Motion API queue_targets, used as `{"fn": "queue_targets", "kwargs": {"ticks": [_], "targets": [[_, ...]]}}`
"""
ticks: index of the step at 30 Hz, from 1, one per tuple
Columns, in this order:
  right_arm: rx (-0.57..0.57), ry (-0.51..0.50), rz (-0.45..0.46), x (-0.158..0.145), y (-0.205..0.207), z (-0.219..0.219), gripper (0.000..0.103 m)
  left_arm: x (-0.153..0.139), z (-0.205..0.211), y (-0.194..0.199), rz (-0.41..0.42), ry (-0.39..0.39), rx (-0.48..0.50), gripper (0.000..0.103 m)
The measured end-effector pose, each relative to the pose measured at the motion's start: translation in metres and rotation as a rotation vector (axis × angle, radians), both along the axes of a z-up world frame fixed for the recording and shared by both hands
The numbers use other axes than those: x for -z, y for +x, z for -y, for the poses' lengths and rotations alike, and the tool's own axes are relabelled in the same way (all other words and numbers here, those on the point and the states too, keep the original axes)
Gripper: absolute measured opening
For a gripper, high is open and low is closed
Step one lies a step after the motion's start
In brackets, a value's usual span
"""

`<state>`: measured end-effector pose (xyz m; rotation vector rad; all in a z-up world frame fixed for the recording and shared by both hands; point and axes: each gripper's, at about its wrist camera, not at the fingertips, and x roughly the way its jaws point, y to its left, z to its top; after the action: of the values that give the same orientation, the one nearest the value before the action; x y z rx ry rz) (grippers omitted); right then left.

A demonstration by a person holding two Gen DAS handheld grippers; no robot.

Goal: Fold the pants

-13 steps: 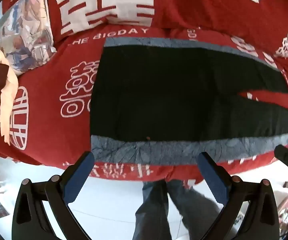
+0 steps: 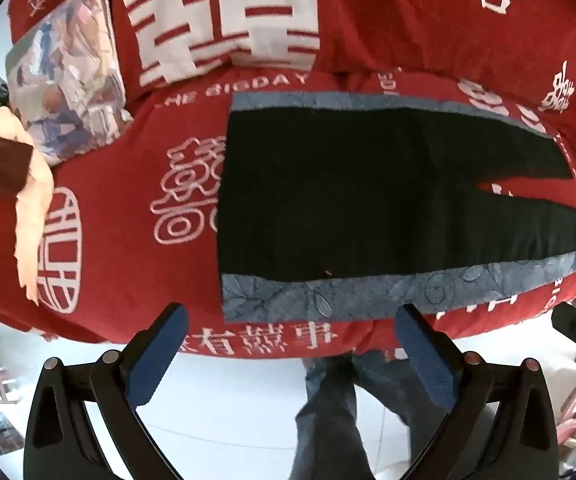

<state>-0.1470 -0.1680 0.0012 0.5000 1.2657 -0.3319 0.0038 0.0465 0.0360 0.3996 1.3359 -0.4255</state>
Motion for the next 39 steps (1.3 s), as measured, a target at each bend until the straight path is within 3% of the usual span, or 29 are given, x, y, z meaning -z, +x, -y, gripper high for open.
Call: {"fn": "queue_targets", "kwargs": {"ticks": [7,11,16,39], "targets": [[-0.022,-0.091,-0.021,-0.026,0.005,0.001,0.103,-0.006,-0.002,0.004,-0.022,0.024,0.019,0.103],[-0.042,-0.108,-0.012,-0.037,0.006,0.004,0.103,-0.018,0.001,-0.007,-0.013,-0.001,0.006,0.103],[-0.107,-0.170,-0.025,-0.050,-0.001,0.009,0.103,-0.021,0.011,-0.017,-0.029,-0.007,-0.071,0.103],[-0.132,-0.189,0.045,-0.067,-0.004,0.024,0.103,-0.054,0.032,-0.041,0.096,0.018,-0.055,0.103]]}}
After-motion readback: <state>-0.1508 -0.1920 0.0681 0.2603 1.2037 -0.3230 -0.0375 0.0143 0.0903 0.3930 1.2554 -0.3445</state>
